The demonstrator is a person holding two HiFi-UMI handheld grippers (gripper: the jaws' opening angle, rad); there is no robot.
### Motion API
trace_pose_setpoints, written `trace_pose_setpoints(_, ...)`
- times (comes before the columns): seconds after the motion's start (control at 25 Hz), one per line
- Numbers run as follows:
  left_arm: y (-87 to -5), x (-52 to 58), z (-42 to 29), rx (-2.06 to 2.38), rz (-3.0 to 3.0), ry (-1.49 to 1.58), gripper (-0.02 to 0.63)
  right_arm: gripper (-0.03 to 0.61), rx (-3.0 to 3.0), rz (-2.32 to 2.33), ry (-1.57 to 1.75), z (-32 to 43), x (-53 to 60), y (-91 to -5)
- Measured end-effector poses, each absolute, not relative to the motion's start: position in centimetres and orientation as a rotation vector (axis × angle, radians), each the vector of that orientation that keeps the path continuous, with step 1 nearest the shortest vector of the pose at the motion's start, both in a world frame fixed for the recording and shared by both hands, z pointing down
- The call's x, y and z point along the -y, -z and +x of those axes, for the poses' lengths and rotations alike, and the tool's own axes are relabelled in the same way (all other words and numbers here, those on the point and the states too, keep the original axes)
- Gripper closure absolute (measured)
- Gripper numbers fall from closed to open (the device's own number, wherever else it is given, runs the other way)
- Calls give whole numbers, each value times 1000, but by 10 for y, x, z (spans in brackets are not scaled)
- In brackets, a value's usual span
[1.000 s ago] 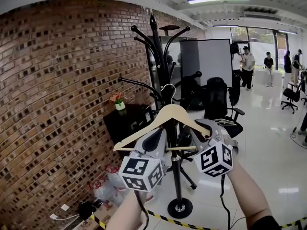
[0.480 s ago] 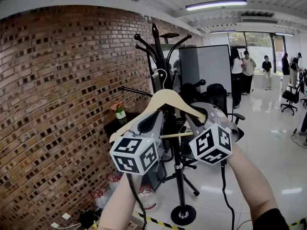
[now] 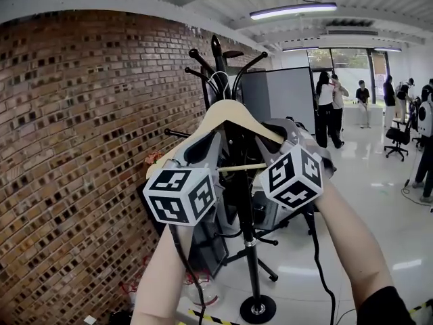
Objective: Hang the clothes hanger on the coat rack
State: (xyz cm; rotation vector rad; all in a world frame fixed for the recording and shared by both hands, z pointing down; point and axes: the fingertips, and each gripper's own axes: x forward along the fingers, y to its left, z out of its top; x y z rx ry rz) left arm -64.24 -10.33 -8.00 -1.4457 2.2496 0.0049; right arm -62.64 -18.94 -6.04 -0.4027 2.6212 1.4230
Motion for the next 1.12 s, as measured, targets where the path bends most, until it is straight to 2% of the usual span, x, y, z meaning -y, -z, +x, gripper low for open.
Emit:
trace_pose_setpoints(0.36, 128, 74, -654, -2174, -1434, -11, 607, 482, -2593, -504, -1411, -624, 192, 90)
trace_pose_setpoints(0.8, 137, 71, -662, -2162, -1478, 17, 609, 482, -2591, -559, -1428, -632, 192, 123)
trace_pose_setpoints(1.12, 116, 78, -679, -2206, -1506, 19, 607, 482, -2629, -573, -1487, -653, 193, 106)
